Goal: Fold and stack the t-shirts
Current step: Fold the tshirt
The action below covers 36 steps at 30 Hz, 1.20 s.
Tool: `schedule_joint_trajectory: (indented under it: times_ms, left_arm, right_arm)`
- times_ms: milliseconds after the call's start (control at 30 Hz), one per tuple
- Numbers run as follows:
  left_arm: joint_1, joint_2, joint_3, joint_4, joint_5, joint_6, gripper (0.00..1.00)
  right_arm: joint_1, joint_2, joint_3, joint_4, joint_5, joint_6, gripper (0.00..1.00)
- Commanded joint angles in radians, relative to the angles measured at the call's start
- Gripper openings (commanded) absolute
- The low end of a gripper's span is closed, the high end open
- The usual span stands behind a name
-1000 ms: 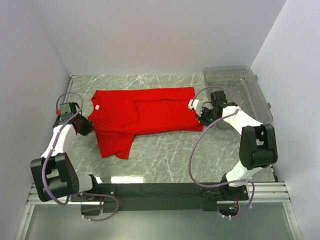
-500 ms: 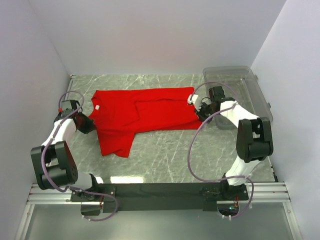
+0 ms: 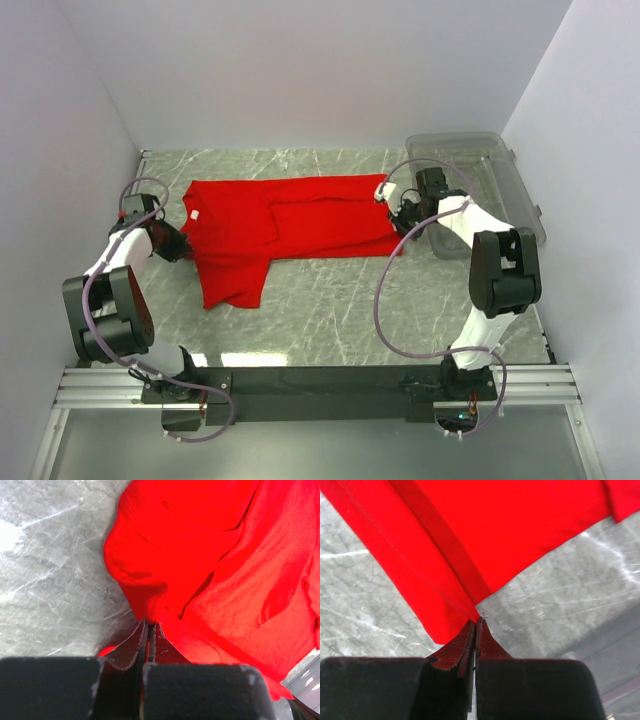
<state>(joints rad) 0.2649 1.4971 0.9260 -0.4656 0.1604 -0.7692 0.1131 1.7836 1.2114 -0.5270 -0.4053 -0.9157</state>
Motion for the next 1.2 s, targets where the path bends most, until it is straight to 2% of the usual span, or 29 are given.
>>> schedule_joint_trajectory:
  times_ms: [0, 800, 1167]
  left_arm:
    - [0.007, 0.018, 0.048, 0.036, 0.004, 0.024, 0.01]
    - [0.011, 0.075, 0.100, 0.025, -0.012, 0.027, 0.01]
    - [0.011, -0.018, 0.057, 0.007, -0.015, 0.018, 0.01]
  right_arm:
    - [-0.004, 0.019, 0.048, 0.025, 0.014, 0.021, 0.00]
    - [0.013, 0.100, 0.129, 0.041, 0.023, 0.052, 0.02]
    - [0.031, 0.097, 0.126, 0.024, -0.015, 0.008, 0.04]
